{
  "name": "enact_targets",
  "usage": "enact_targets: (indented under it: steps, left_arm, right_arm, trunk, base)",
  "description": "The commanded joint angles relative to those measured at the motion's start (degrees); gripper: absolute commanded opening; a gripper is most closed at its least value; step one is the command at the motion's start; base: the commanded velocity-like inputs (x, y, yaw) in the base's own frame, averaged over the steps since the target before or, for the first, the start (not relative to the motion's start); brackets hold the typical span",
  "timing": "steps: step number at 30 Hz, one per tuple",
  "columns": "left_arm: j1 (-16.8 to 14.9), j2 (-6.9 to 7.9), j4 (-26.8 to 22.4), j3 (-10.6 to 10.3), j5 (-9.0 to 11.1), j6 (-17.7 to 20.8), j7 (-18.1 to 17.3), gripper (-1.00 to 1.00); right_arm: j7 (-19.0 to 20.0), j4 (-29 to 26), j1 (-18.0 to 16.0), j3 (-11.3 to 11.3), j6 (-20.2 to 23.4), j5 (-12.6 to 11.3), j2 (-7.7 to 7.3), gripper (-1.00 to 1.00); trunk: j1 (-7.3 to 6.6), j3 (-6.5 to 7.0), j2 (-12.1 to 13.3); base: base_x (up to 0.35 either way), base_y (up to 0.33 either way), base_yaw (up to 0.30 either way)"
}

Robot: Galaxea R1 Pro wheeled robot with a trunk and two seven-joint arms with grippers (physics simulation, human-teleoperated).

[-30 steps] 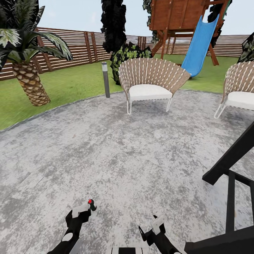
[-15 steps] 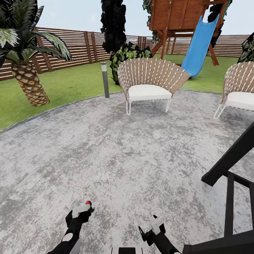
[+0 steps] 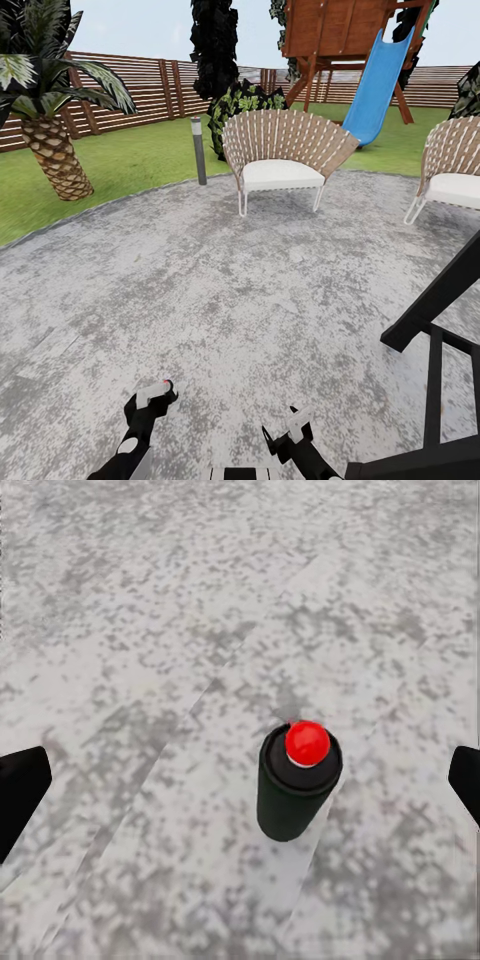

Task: In the garden, pick up the pesticide atomizer on the floor and spray pesticide onto both trees until each tree trunk is fully covered.

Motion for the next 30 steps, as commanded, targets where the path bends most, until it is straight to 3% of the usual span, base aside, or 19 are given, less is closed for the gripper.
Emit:
enact_targets:
  steps: [1, 30]
  left_arm:
    - [-0.03, -0.04, 0.08, 0.08, 0.03, -0.39, 0.06, 1.00]
    - [-0.04, 0.01, 0.20, 0.39, 0.06, -1.28, 0.11, 1.00]
  right_arm:
    - [0.28, 0.01, -0.02, -0.21, -0.16, 0.15, 0.03, 1.00]
    - [0.28, 0.40, -0.02, -0.12, -0.16, 0.15, 0.03, 1.00]
  trunk:
    - [-0.01, -0.04, -0.02]
    - [-0.01, -0.04, -0.02]
  base:
    - [0.000, 0.000, 0.000]
    - [0.072, 0.000, 0.000]
